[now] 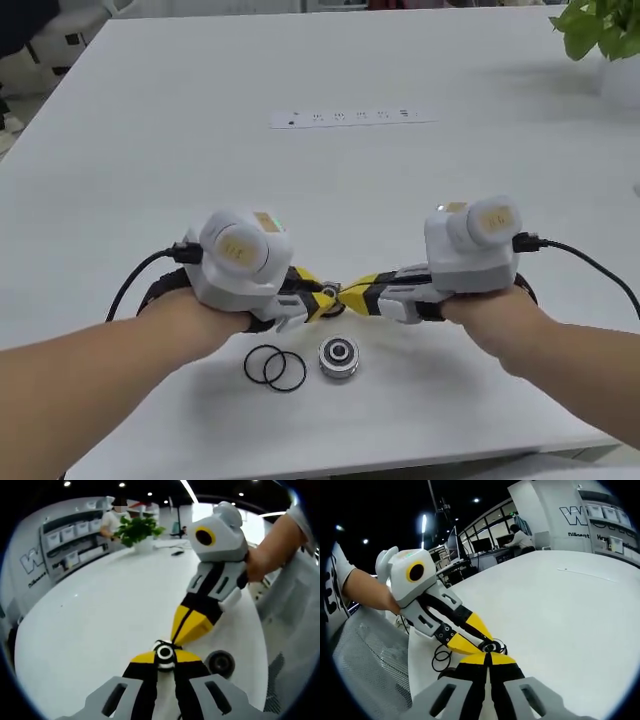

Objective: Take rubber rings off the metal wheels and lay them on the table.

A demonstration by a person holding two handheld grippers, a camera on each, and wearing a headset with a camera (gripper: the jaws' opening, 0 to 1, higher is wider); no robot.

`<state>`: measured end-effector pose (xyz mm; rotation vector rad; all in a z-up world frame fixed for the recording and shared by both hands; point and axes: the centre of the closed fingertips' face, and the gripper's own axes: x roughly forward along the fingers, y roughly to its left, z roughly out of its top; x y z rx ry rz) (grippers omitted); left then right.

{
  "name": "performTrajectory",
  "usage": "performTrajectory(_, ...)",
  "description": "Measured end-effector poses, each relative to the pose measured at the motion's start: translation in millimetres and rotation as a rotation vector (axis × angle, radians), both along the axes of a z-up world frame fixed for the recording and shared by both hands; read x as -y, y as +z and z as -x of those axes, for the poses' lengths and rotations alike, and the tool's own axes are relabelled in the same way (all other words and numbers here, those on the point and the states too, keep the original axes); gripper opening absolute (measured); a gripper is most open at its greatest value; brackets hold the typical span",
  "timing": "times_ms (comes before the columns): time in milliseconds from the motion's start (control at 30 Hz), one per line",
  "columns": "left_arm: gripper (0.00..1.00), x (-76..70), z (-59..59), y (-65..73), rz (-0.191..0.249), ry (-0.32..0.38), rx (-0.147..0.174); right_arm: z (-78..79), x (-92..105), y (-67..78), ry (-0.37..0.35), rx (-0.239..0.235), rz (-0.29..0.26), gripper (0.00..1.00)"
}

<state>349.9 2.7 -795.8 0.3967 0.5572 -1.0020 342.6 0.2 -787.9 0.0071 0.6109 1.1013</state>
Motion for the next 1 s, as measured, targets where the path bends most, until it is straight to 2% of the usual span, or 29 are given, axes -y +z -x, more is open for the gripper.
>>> performTrajectory(100,0.11,0.5,0.1,0.4,0.0,-0.002,0.005,4.7,-10.4,10.5,0.025,-0.007,-0.062,0.0)
performTrajectory(167,0.11,-0.2,0.1,0.9,0.004,0.002,0.003,2.5,-8.8,8.6,0.031,0.018,-0.021,0.0)
performTrajectory(233,0.12,0.1,0.6,1.3,0.003,0.006,0.004,1.3,-6.3,6.2,0.01,-0.014,-0.043,0.0)
performTrajectory(667,0.13,-0.2,1.4,1.6,-0.008,0.015,0.014,1.6,0.0,2.0,-0.022,-0.046,-0.04,0.0)
performTrajectory(833,0.14,-0.6,5.3,1.9,-0.009,-0.014,0.014,4.1,-2.8,3.4,-0.01,-0.052,-0.047,0.0)
performTrajectory(900,0.17,-1.4,5.9,3.2,-0.011,-0.019,0.014,5.4,-3.8,4.2,-0.008,-0.054,-0.048,0.0)
performTrajectory(1000,0.27,-2.3,9.0,5.2,-0.001,-0.041,0.006,7.2,-4.8,5.4,-0.009,-0.057,-0.05,0.0)
